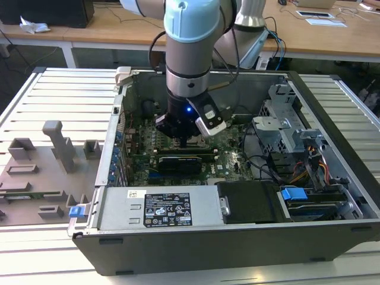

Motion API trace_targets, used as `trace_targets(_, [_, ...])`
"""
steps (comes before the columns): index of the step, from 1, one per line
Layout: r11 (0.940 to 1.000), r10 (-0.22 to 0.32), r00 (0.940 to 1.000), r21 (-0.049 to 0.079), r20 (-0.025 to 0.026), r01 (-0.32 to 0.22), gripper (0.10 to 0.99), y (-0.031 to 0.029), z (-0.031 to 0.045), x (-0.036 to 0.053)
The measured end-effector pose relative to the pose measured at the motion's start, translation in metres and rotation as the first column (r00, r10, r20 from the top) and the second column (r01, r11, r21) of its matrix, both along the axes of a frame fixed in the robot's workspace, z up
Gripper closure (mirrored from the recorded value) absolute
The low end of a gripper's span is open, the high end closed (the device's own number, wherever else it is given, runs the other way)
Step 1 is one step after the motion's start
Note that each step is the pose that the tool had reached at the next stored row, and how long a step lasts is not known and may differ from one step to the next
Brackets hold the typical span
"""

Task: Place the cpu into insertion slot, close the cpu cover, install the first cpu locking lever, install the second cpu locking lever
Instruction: 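Install the second cpu locking lever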

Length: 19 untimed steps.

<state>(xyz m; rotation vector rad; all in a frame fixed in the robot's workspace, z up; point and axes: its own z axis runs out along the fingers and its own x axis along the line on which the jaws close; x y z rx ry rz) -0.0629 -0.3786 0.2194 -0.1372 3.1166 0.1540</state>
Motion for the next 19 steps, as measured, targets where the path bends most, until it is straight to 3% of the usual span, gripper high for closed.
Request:
trace_targets(2, [1.0, 0.002, 1.0, 0.002, 0.0, -0.002, 0.98, 0.0, -0.0044, -0.0043])
trace_targets(6, [0.9994, 0.006, 1.0, 0.033, 0.0, -0.006, 0.98, -0.0003, -0.0094, -0.0168])
trace_targets(9, [0.9988, 0.016, 0.9999, 0.047, 0.0, -0.016, 0.98, -0.0007, -0.0153, -0.024])
trace_targets(14, [0.9979, 0.031, 0.9995, 0.057, 0.0014, -0.032, 0.98, 0.0031, -0.0179, -0.0254])
trace_targets(19, [0.9976, 0.039, 0.9992, 0.057, 0.0004, -0.039, 0.98, 0.0039, -0.0193, -0.0255])
